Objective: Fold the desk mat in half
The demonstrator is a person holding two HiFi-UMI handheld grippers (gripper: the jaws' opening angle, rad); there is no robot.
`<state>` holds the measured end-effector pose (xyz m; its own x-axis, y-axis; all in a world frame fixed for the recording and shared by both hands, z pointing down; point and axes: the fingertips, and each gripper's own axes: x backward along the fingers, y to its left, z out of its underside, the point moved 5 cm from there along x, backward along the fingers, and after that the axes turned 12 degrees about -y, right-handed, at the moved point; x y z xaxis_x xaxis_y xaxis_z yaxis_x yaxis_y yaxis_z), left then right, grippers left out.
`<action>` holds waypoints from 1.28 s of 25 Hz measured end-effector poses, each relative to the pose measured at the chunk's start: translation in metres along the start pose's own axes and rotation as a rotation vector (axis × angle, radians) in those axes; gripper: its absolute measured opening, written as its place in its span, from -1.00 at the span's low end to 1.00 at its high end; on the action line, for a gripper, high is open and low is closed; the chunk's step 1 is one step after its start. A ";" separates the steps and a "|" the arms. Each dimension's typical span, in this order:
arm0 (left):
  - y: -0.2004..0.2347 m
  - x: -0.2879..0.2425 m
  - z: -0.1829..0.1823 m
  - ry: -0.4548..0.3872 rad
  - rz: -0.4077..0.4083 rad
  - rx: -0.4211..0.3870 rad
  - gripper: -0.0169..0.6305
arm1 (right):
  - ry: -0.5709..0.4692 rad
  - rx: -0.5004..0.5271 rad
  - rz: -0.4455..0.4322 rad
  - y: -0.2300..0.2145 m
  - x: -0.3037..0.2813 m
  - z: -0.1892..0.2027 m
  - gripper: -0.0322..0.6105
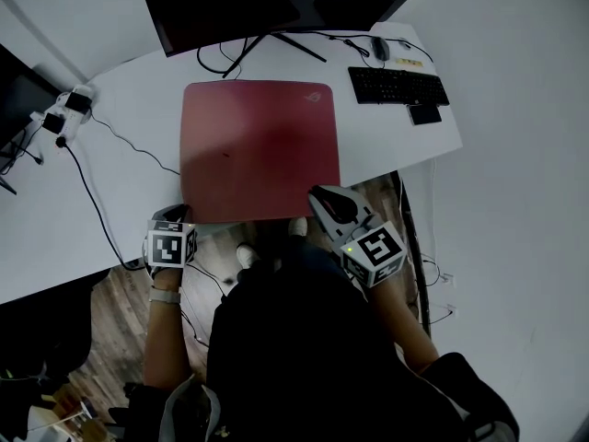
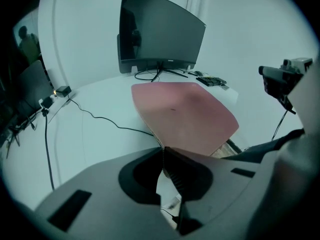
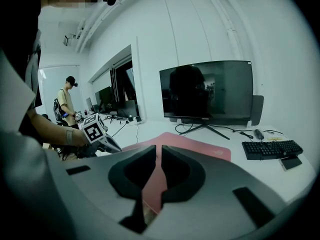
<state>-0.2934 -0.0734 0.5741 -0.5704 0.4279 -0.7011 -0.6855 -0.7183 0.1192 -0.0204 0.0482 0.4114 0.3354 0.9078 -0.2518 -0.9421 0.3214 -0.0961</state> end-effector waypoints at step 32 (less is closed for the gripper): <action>-0.068 -0.023 -0.076 0.073 -0.180 0.178 -0.87 | -0.017 -0.082 -0.144 -0.172 -0.017 -0.003 -0.77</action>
<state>-0.1997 -0.0758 0.5287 -0.4023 0.4943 -0.7705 -0.8453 -0.5237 0.1054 0.1357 -0.0237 0.4290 0.4663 0.8584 -0.2138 -0.8802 0.4262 -0.2088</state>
